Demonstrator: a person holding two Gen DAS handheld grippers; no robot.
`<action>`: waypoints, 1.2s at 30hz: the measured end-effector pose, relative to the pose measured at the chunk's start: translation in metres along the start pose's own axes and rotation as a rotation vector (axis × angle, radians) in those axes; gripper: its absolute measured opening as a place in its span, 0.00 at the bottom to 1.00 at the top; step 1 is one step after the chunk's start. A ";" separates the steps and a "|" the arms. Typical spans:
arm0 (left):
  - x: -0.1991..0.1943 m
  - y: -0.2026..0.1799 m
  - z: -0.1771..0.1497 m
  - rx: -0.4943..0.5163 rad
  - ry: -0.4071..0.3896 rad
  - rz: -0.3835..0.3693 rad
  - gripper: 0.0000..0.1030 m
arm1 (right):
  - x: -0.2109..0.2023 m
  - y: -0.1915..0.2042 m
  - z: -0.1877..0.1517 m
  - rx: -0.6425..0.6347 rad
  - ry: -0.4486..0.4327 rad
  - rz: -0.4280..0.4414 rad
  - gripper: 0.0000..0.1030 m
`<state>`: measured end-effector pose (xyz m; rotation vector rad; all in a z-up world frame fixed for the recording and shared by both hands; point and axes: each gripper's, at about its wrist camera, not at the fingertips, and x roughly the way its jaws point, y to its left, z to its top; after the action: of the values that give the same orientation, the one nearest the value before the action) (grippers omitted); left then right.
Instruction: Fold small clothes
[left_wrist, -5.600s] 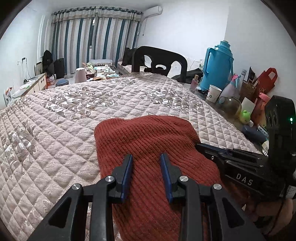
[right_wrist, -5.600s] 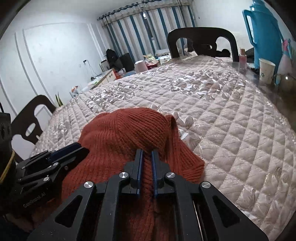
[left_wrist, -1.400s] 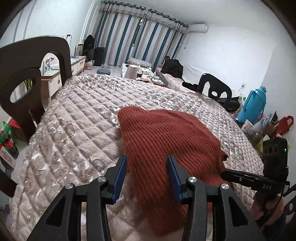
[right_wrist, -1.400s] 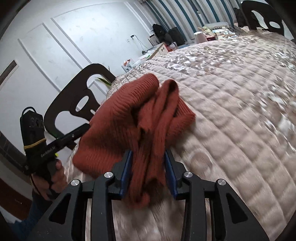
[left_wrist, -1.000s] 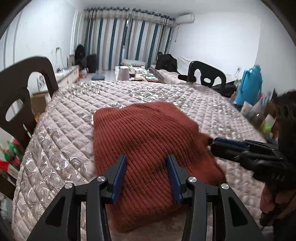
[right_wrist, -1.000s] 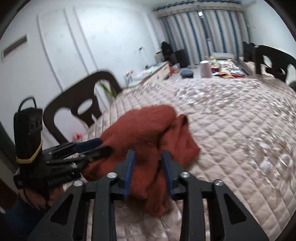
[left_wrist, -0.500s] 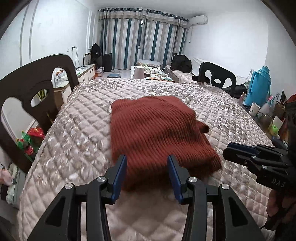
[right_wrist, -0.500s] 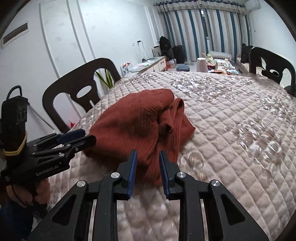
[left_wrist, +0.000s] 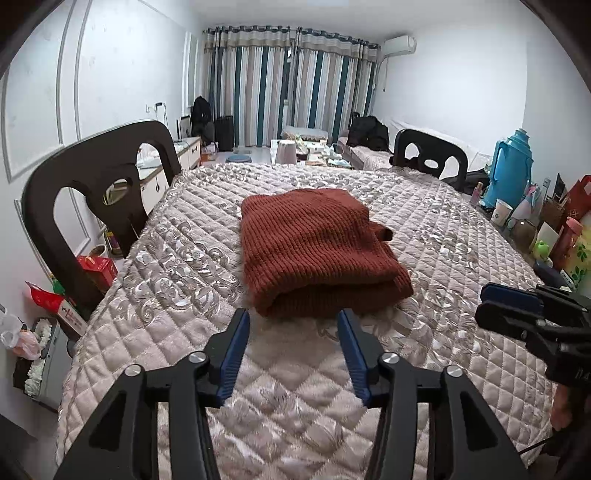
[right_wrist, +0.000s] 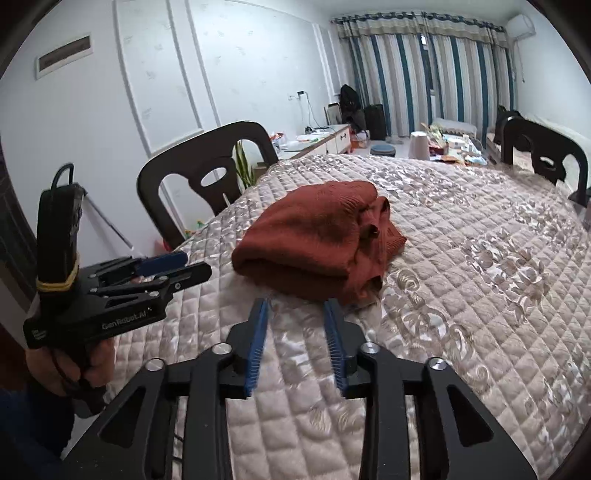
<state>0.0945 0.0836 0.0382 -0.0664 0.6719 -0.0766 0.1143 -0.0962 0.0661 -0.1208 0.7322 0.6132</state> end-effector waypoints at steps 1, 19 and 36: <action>-0.001 0.000 -0.003 0.001 -0.003 0.006 0.54 | 0.000 0.005 -0.004 -0.022 -0.001 -0.017 0.37; 0.059 0.018 -0.031 -0.041 0.172 0.084 0.57 | 0.077 -0.033 -0.034 0.022 0.208 -0.228 0.39; 0.065 0.015 -0.034 -0.026 0.204 0.095 0.68 | 0.078 -0.031 -0.035 0.012 0.210 -0.231 0.41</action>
<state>0.1244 0.0908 -0.0295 -0.0515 0.8786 0.0169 0.1566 -0.0947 -0.0144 -0.2575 0.9104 0.3782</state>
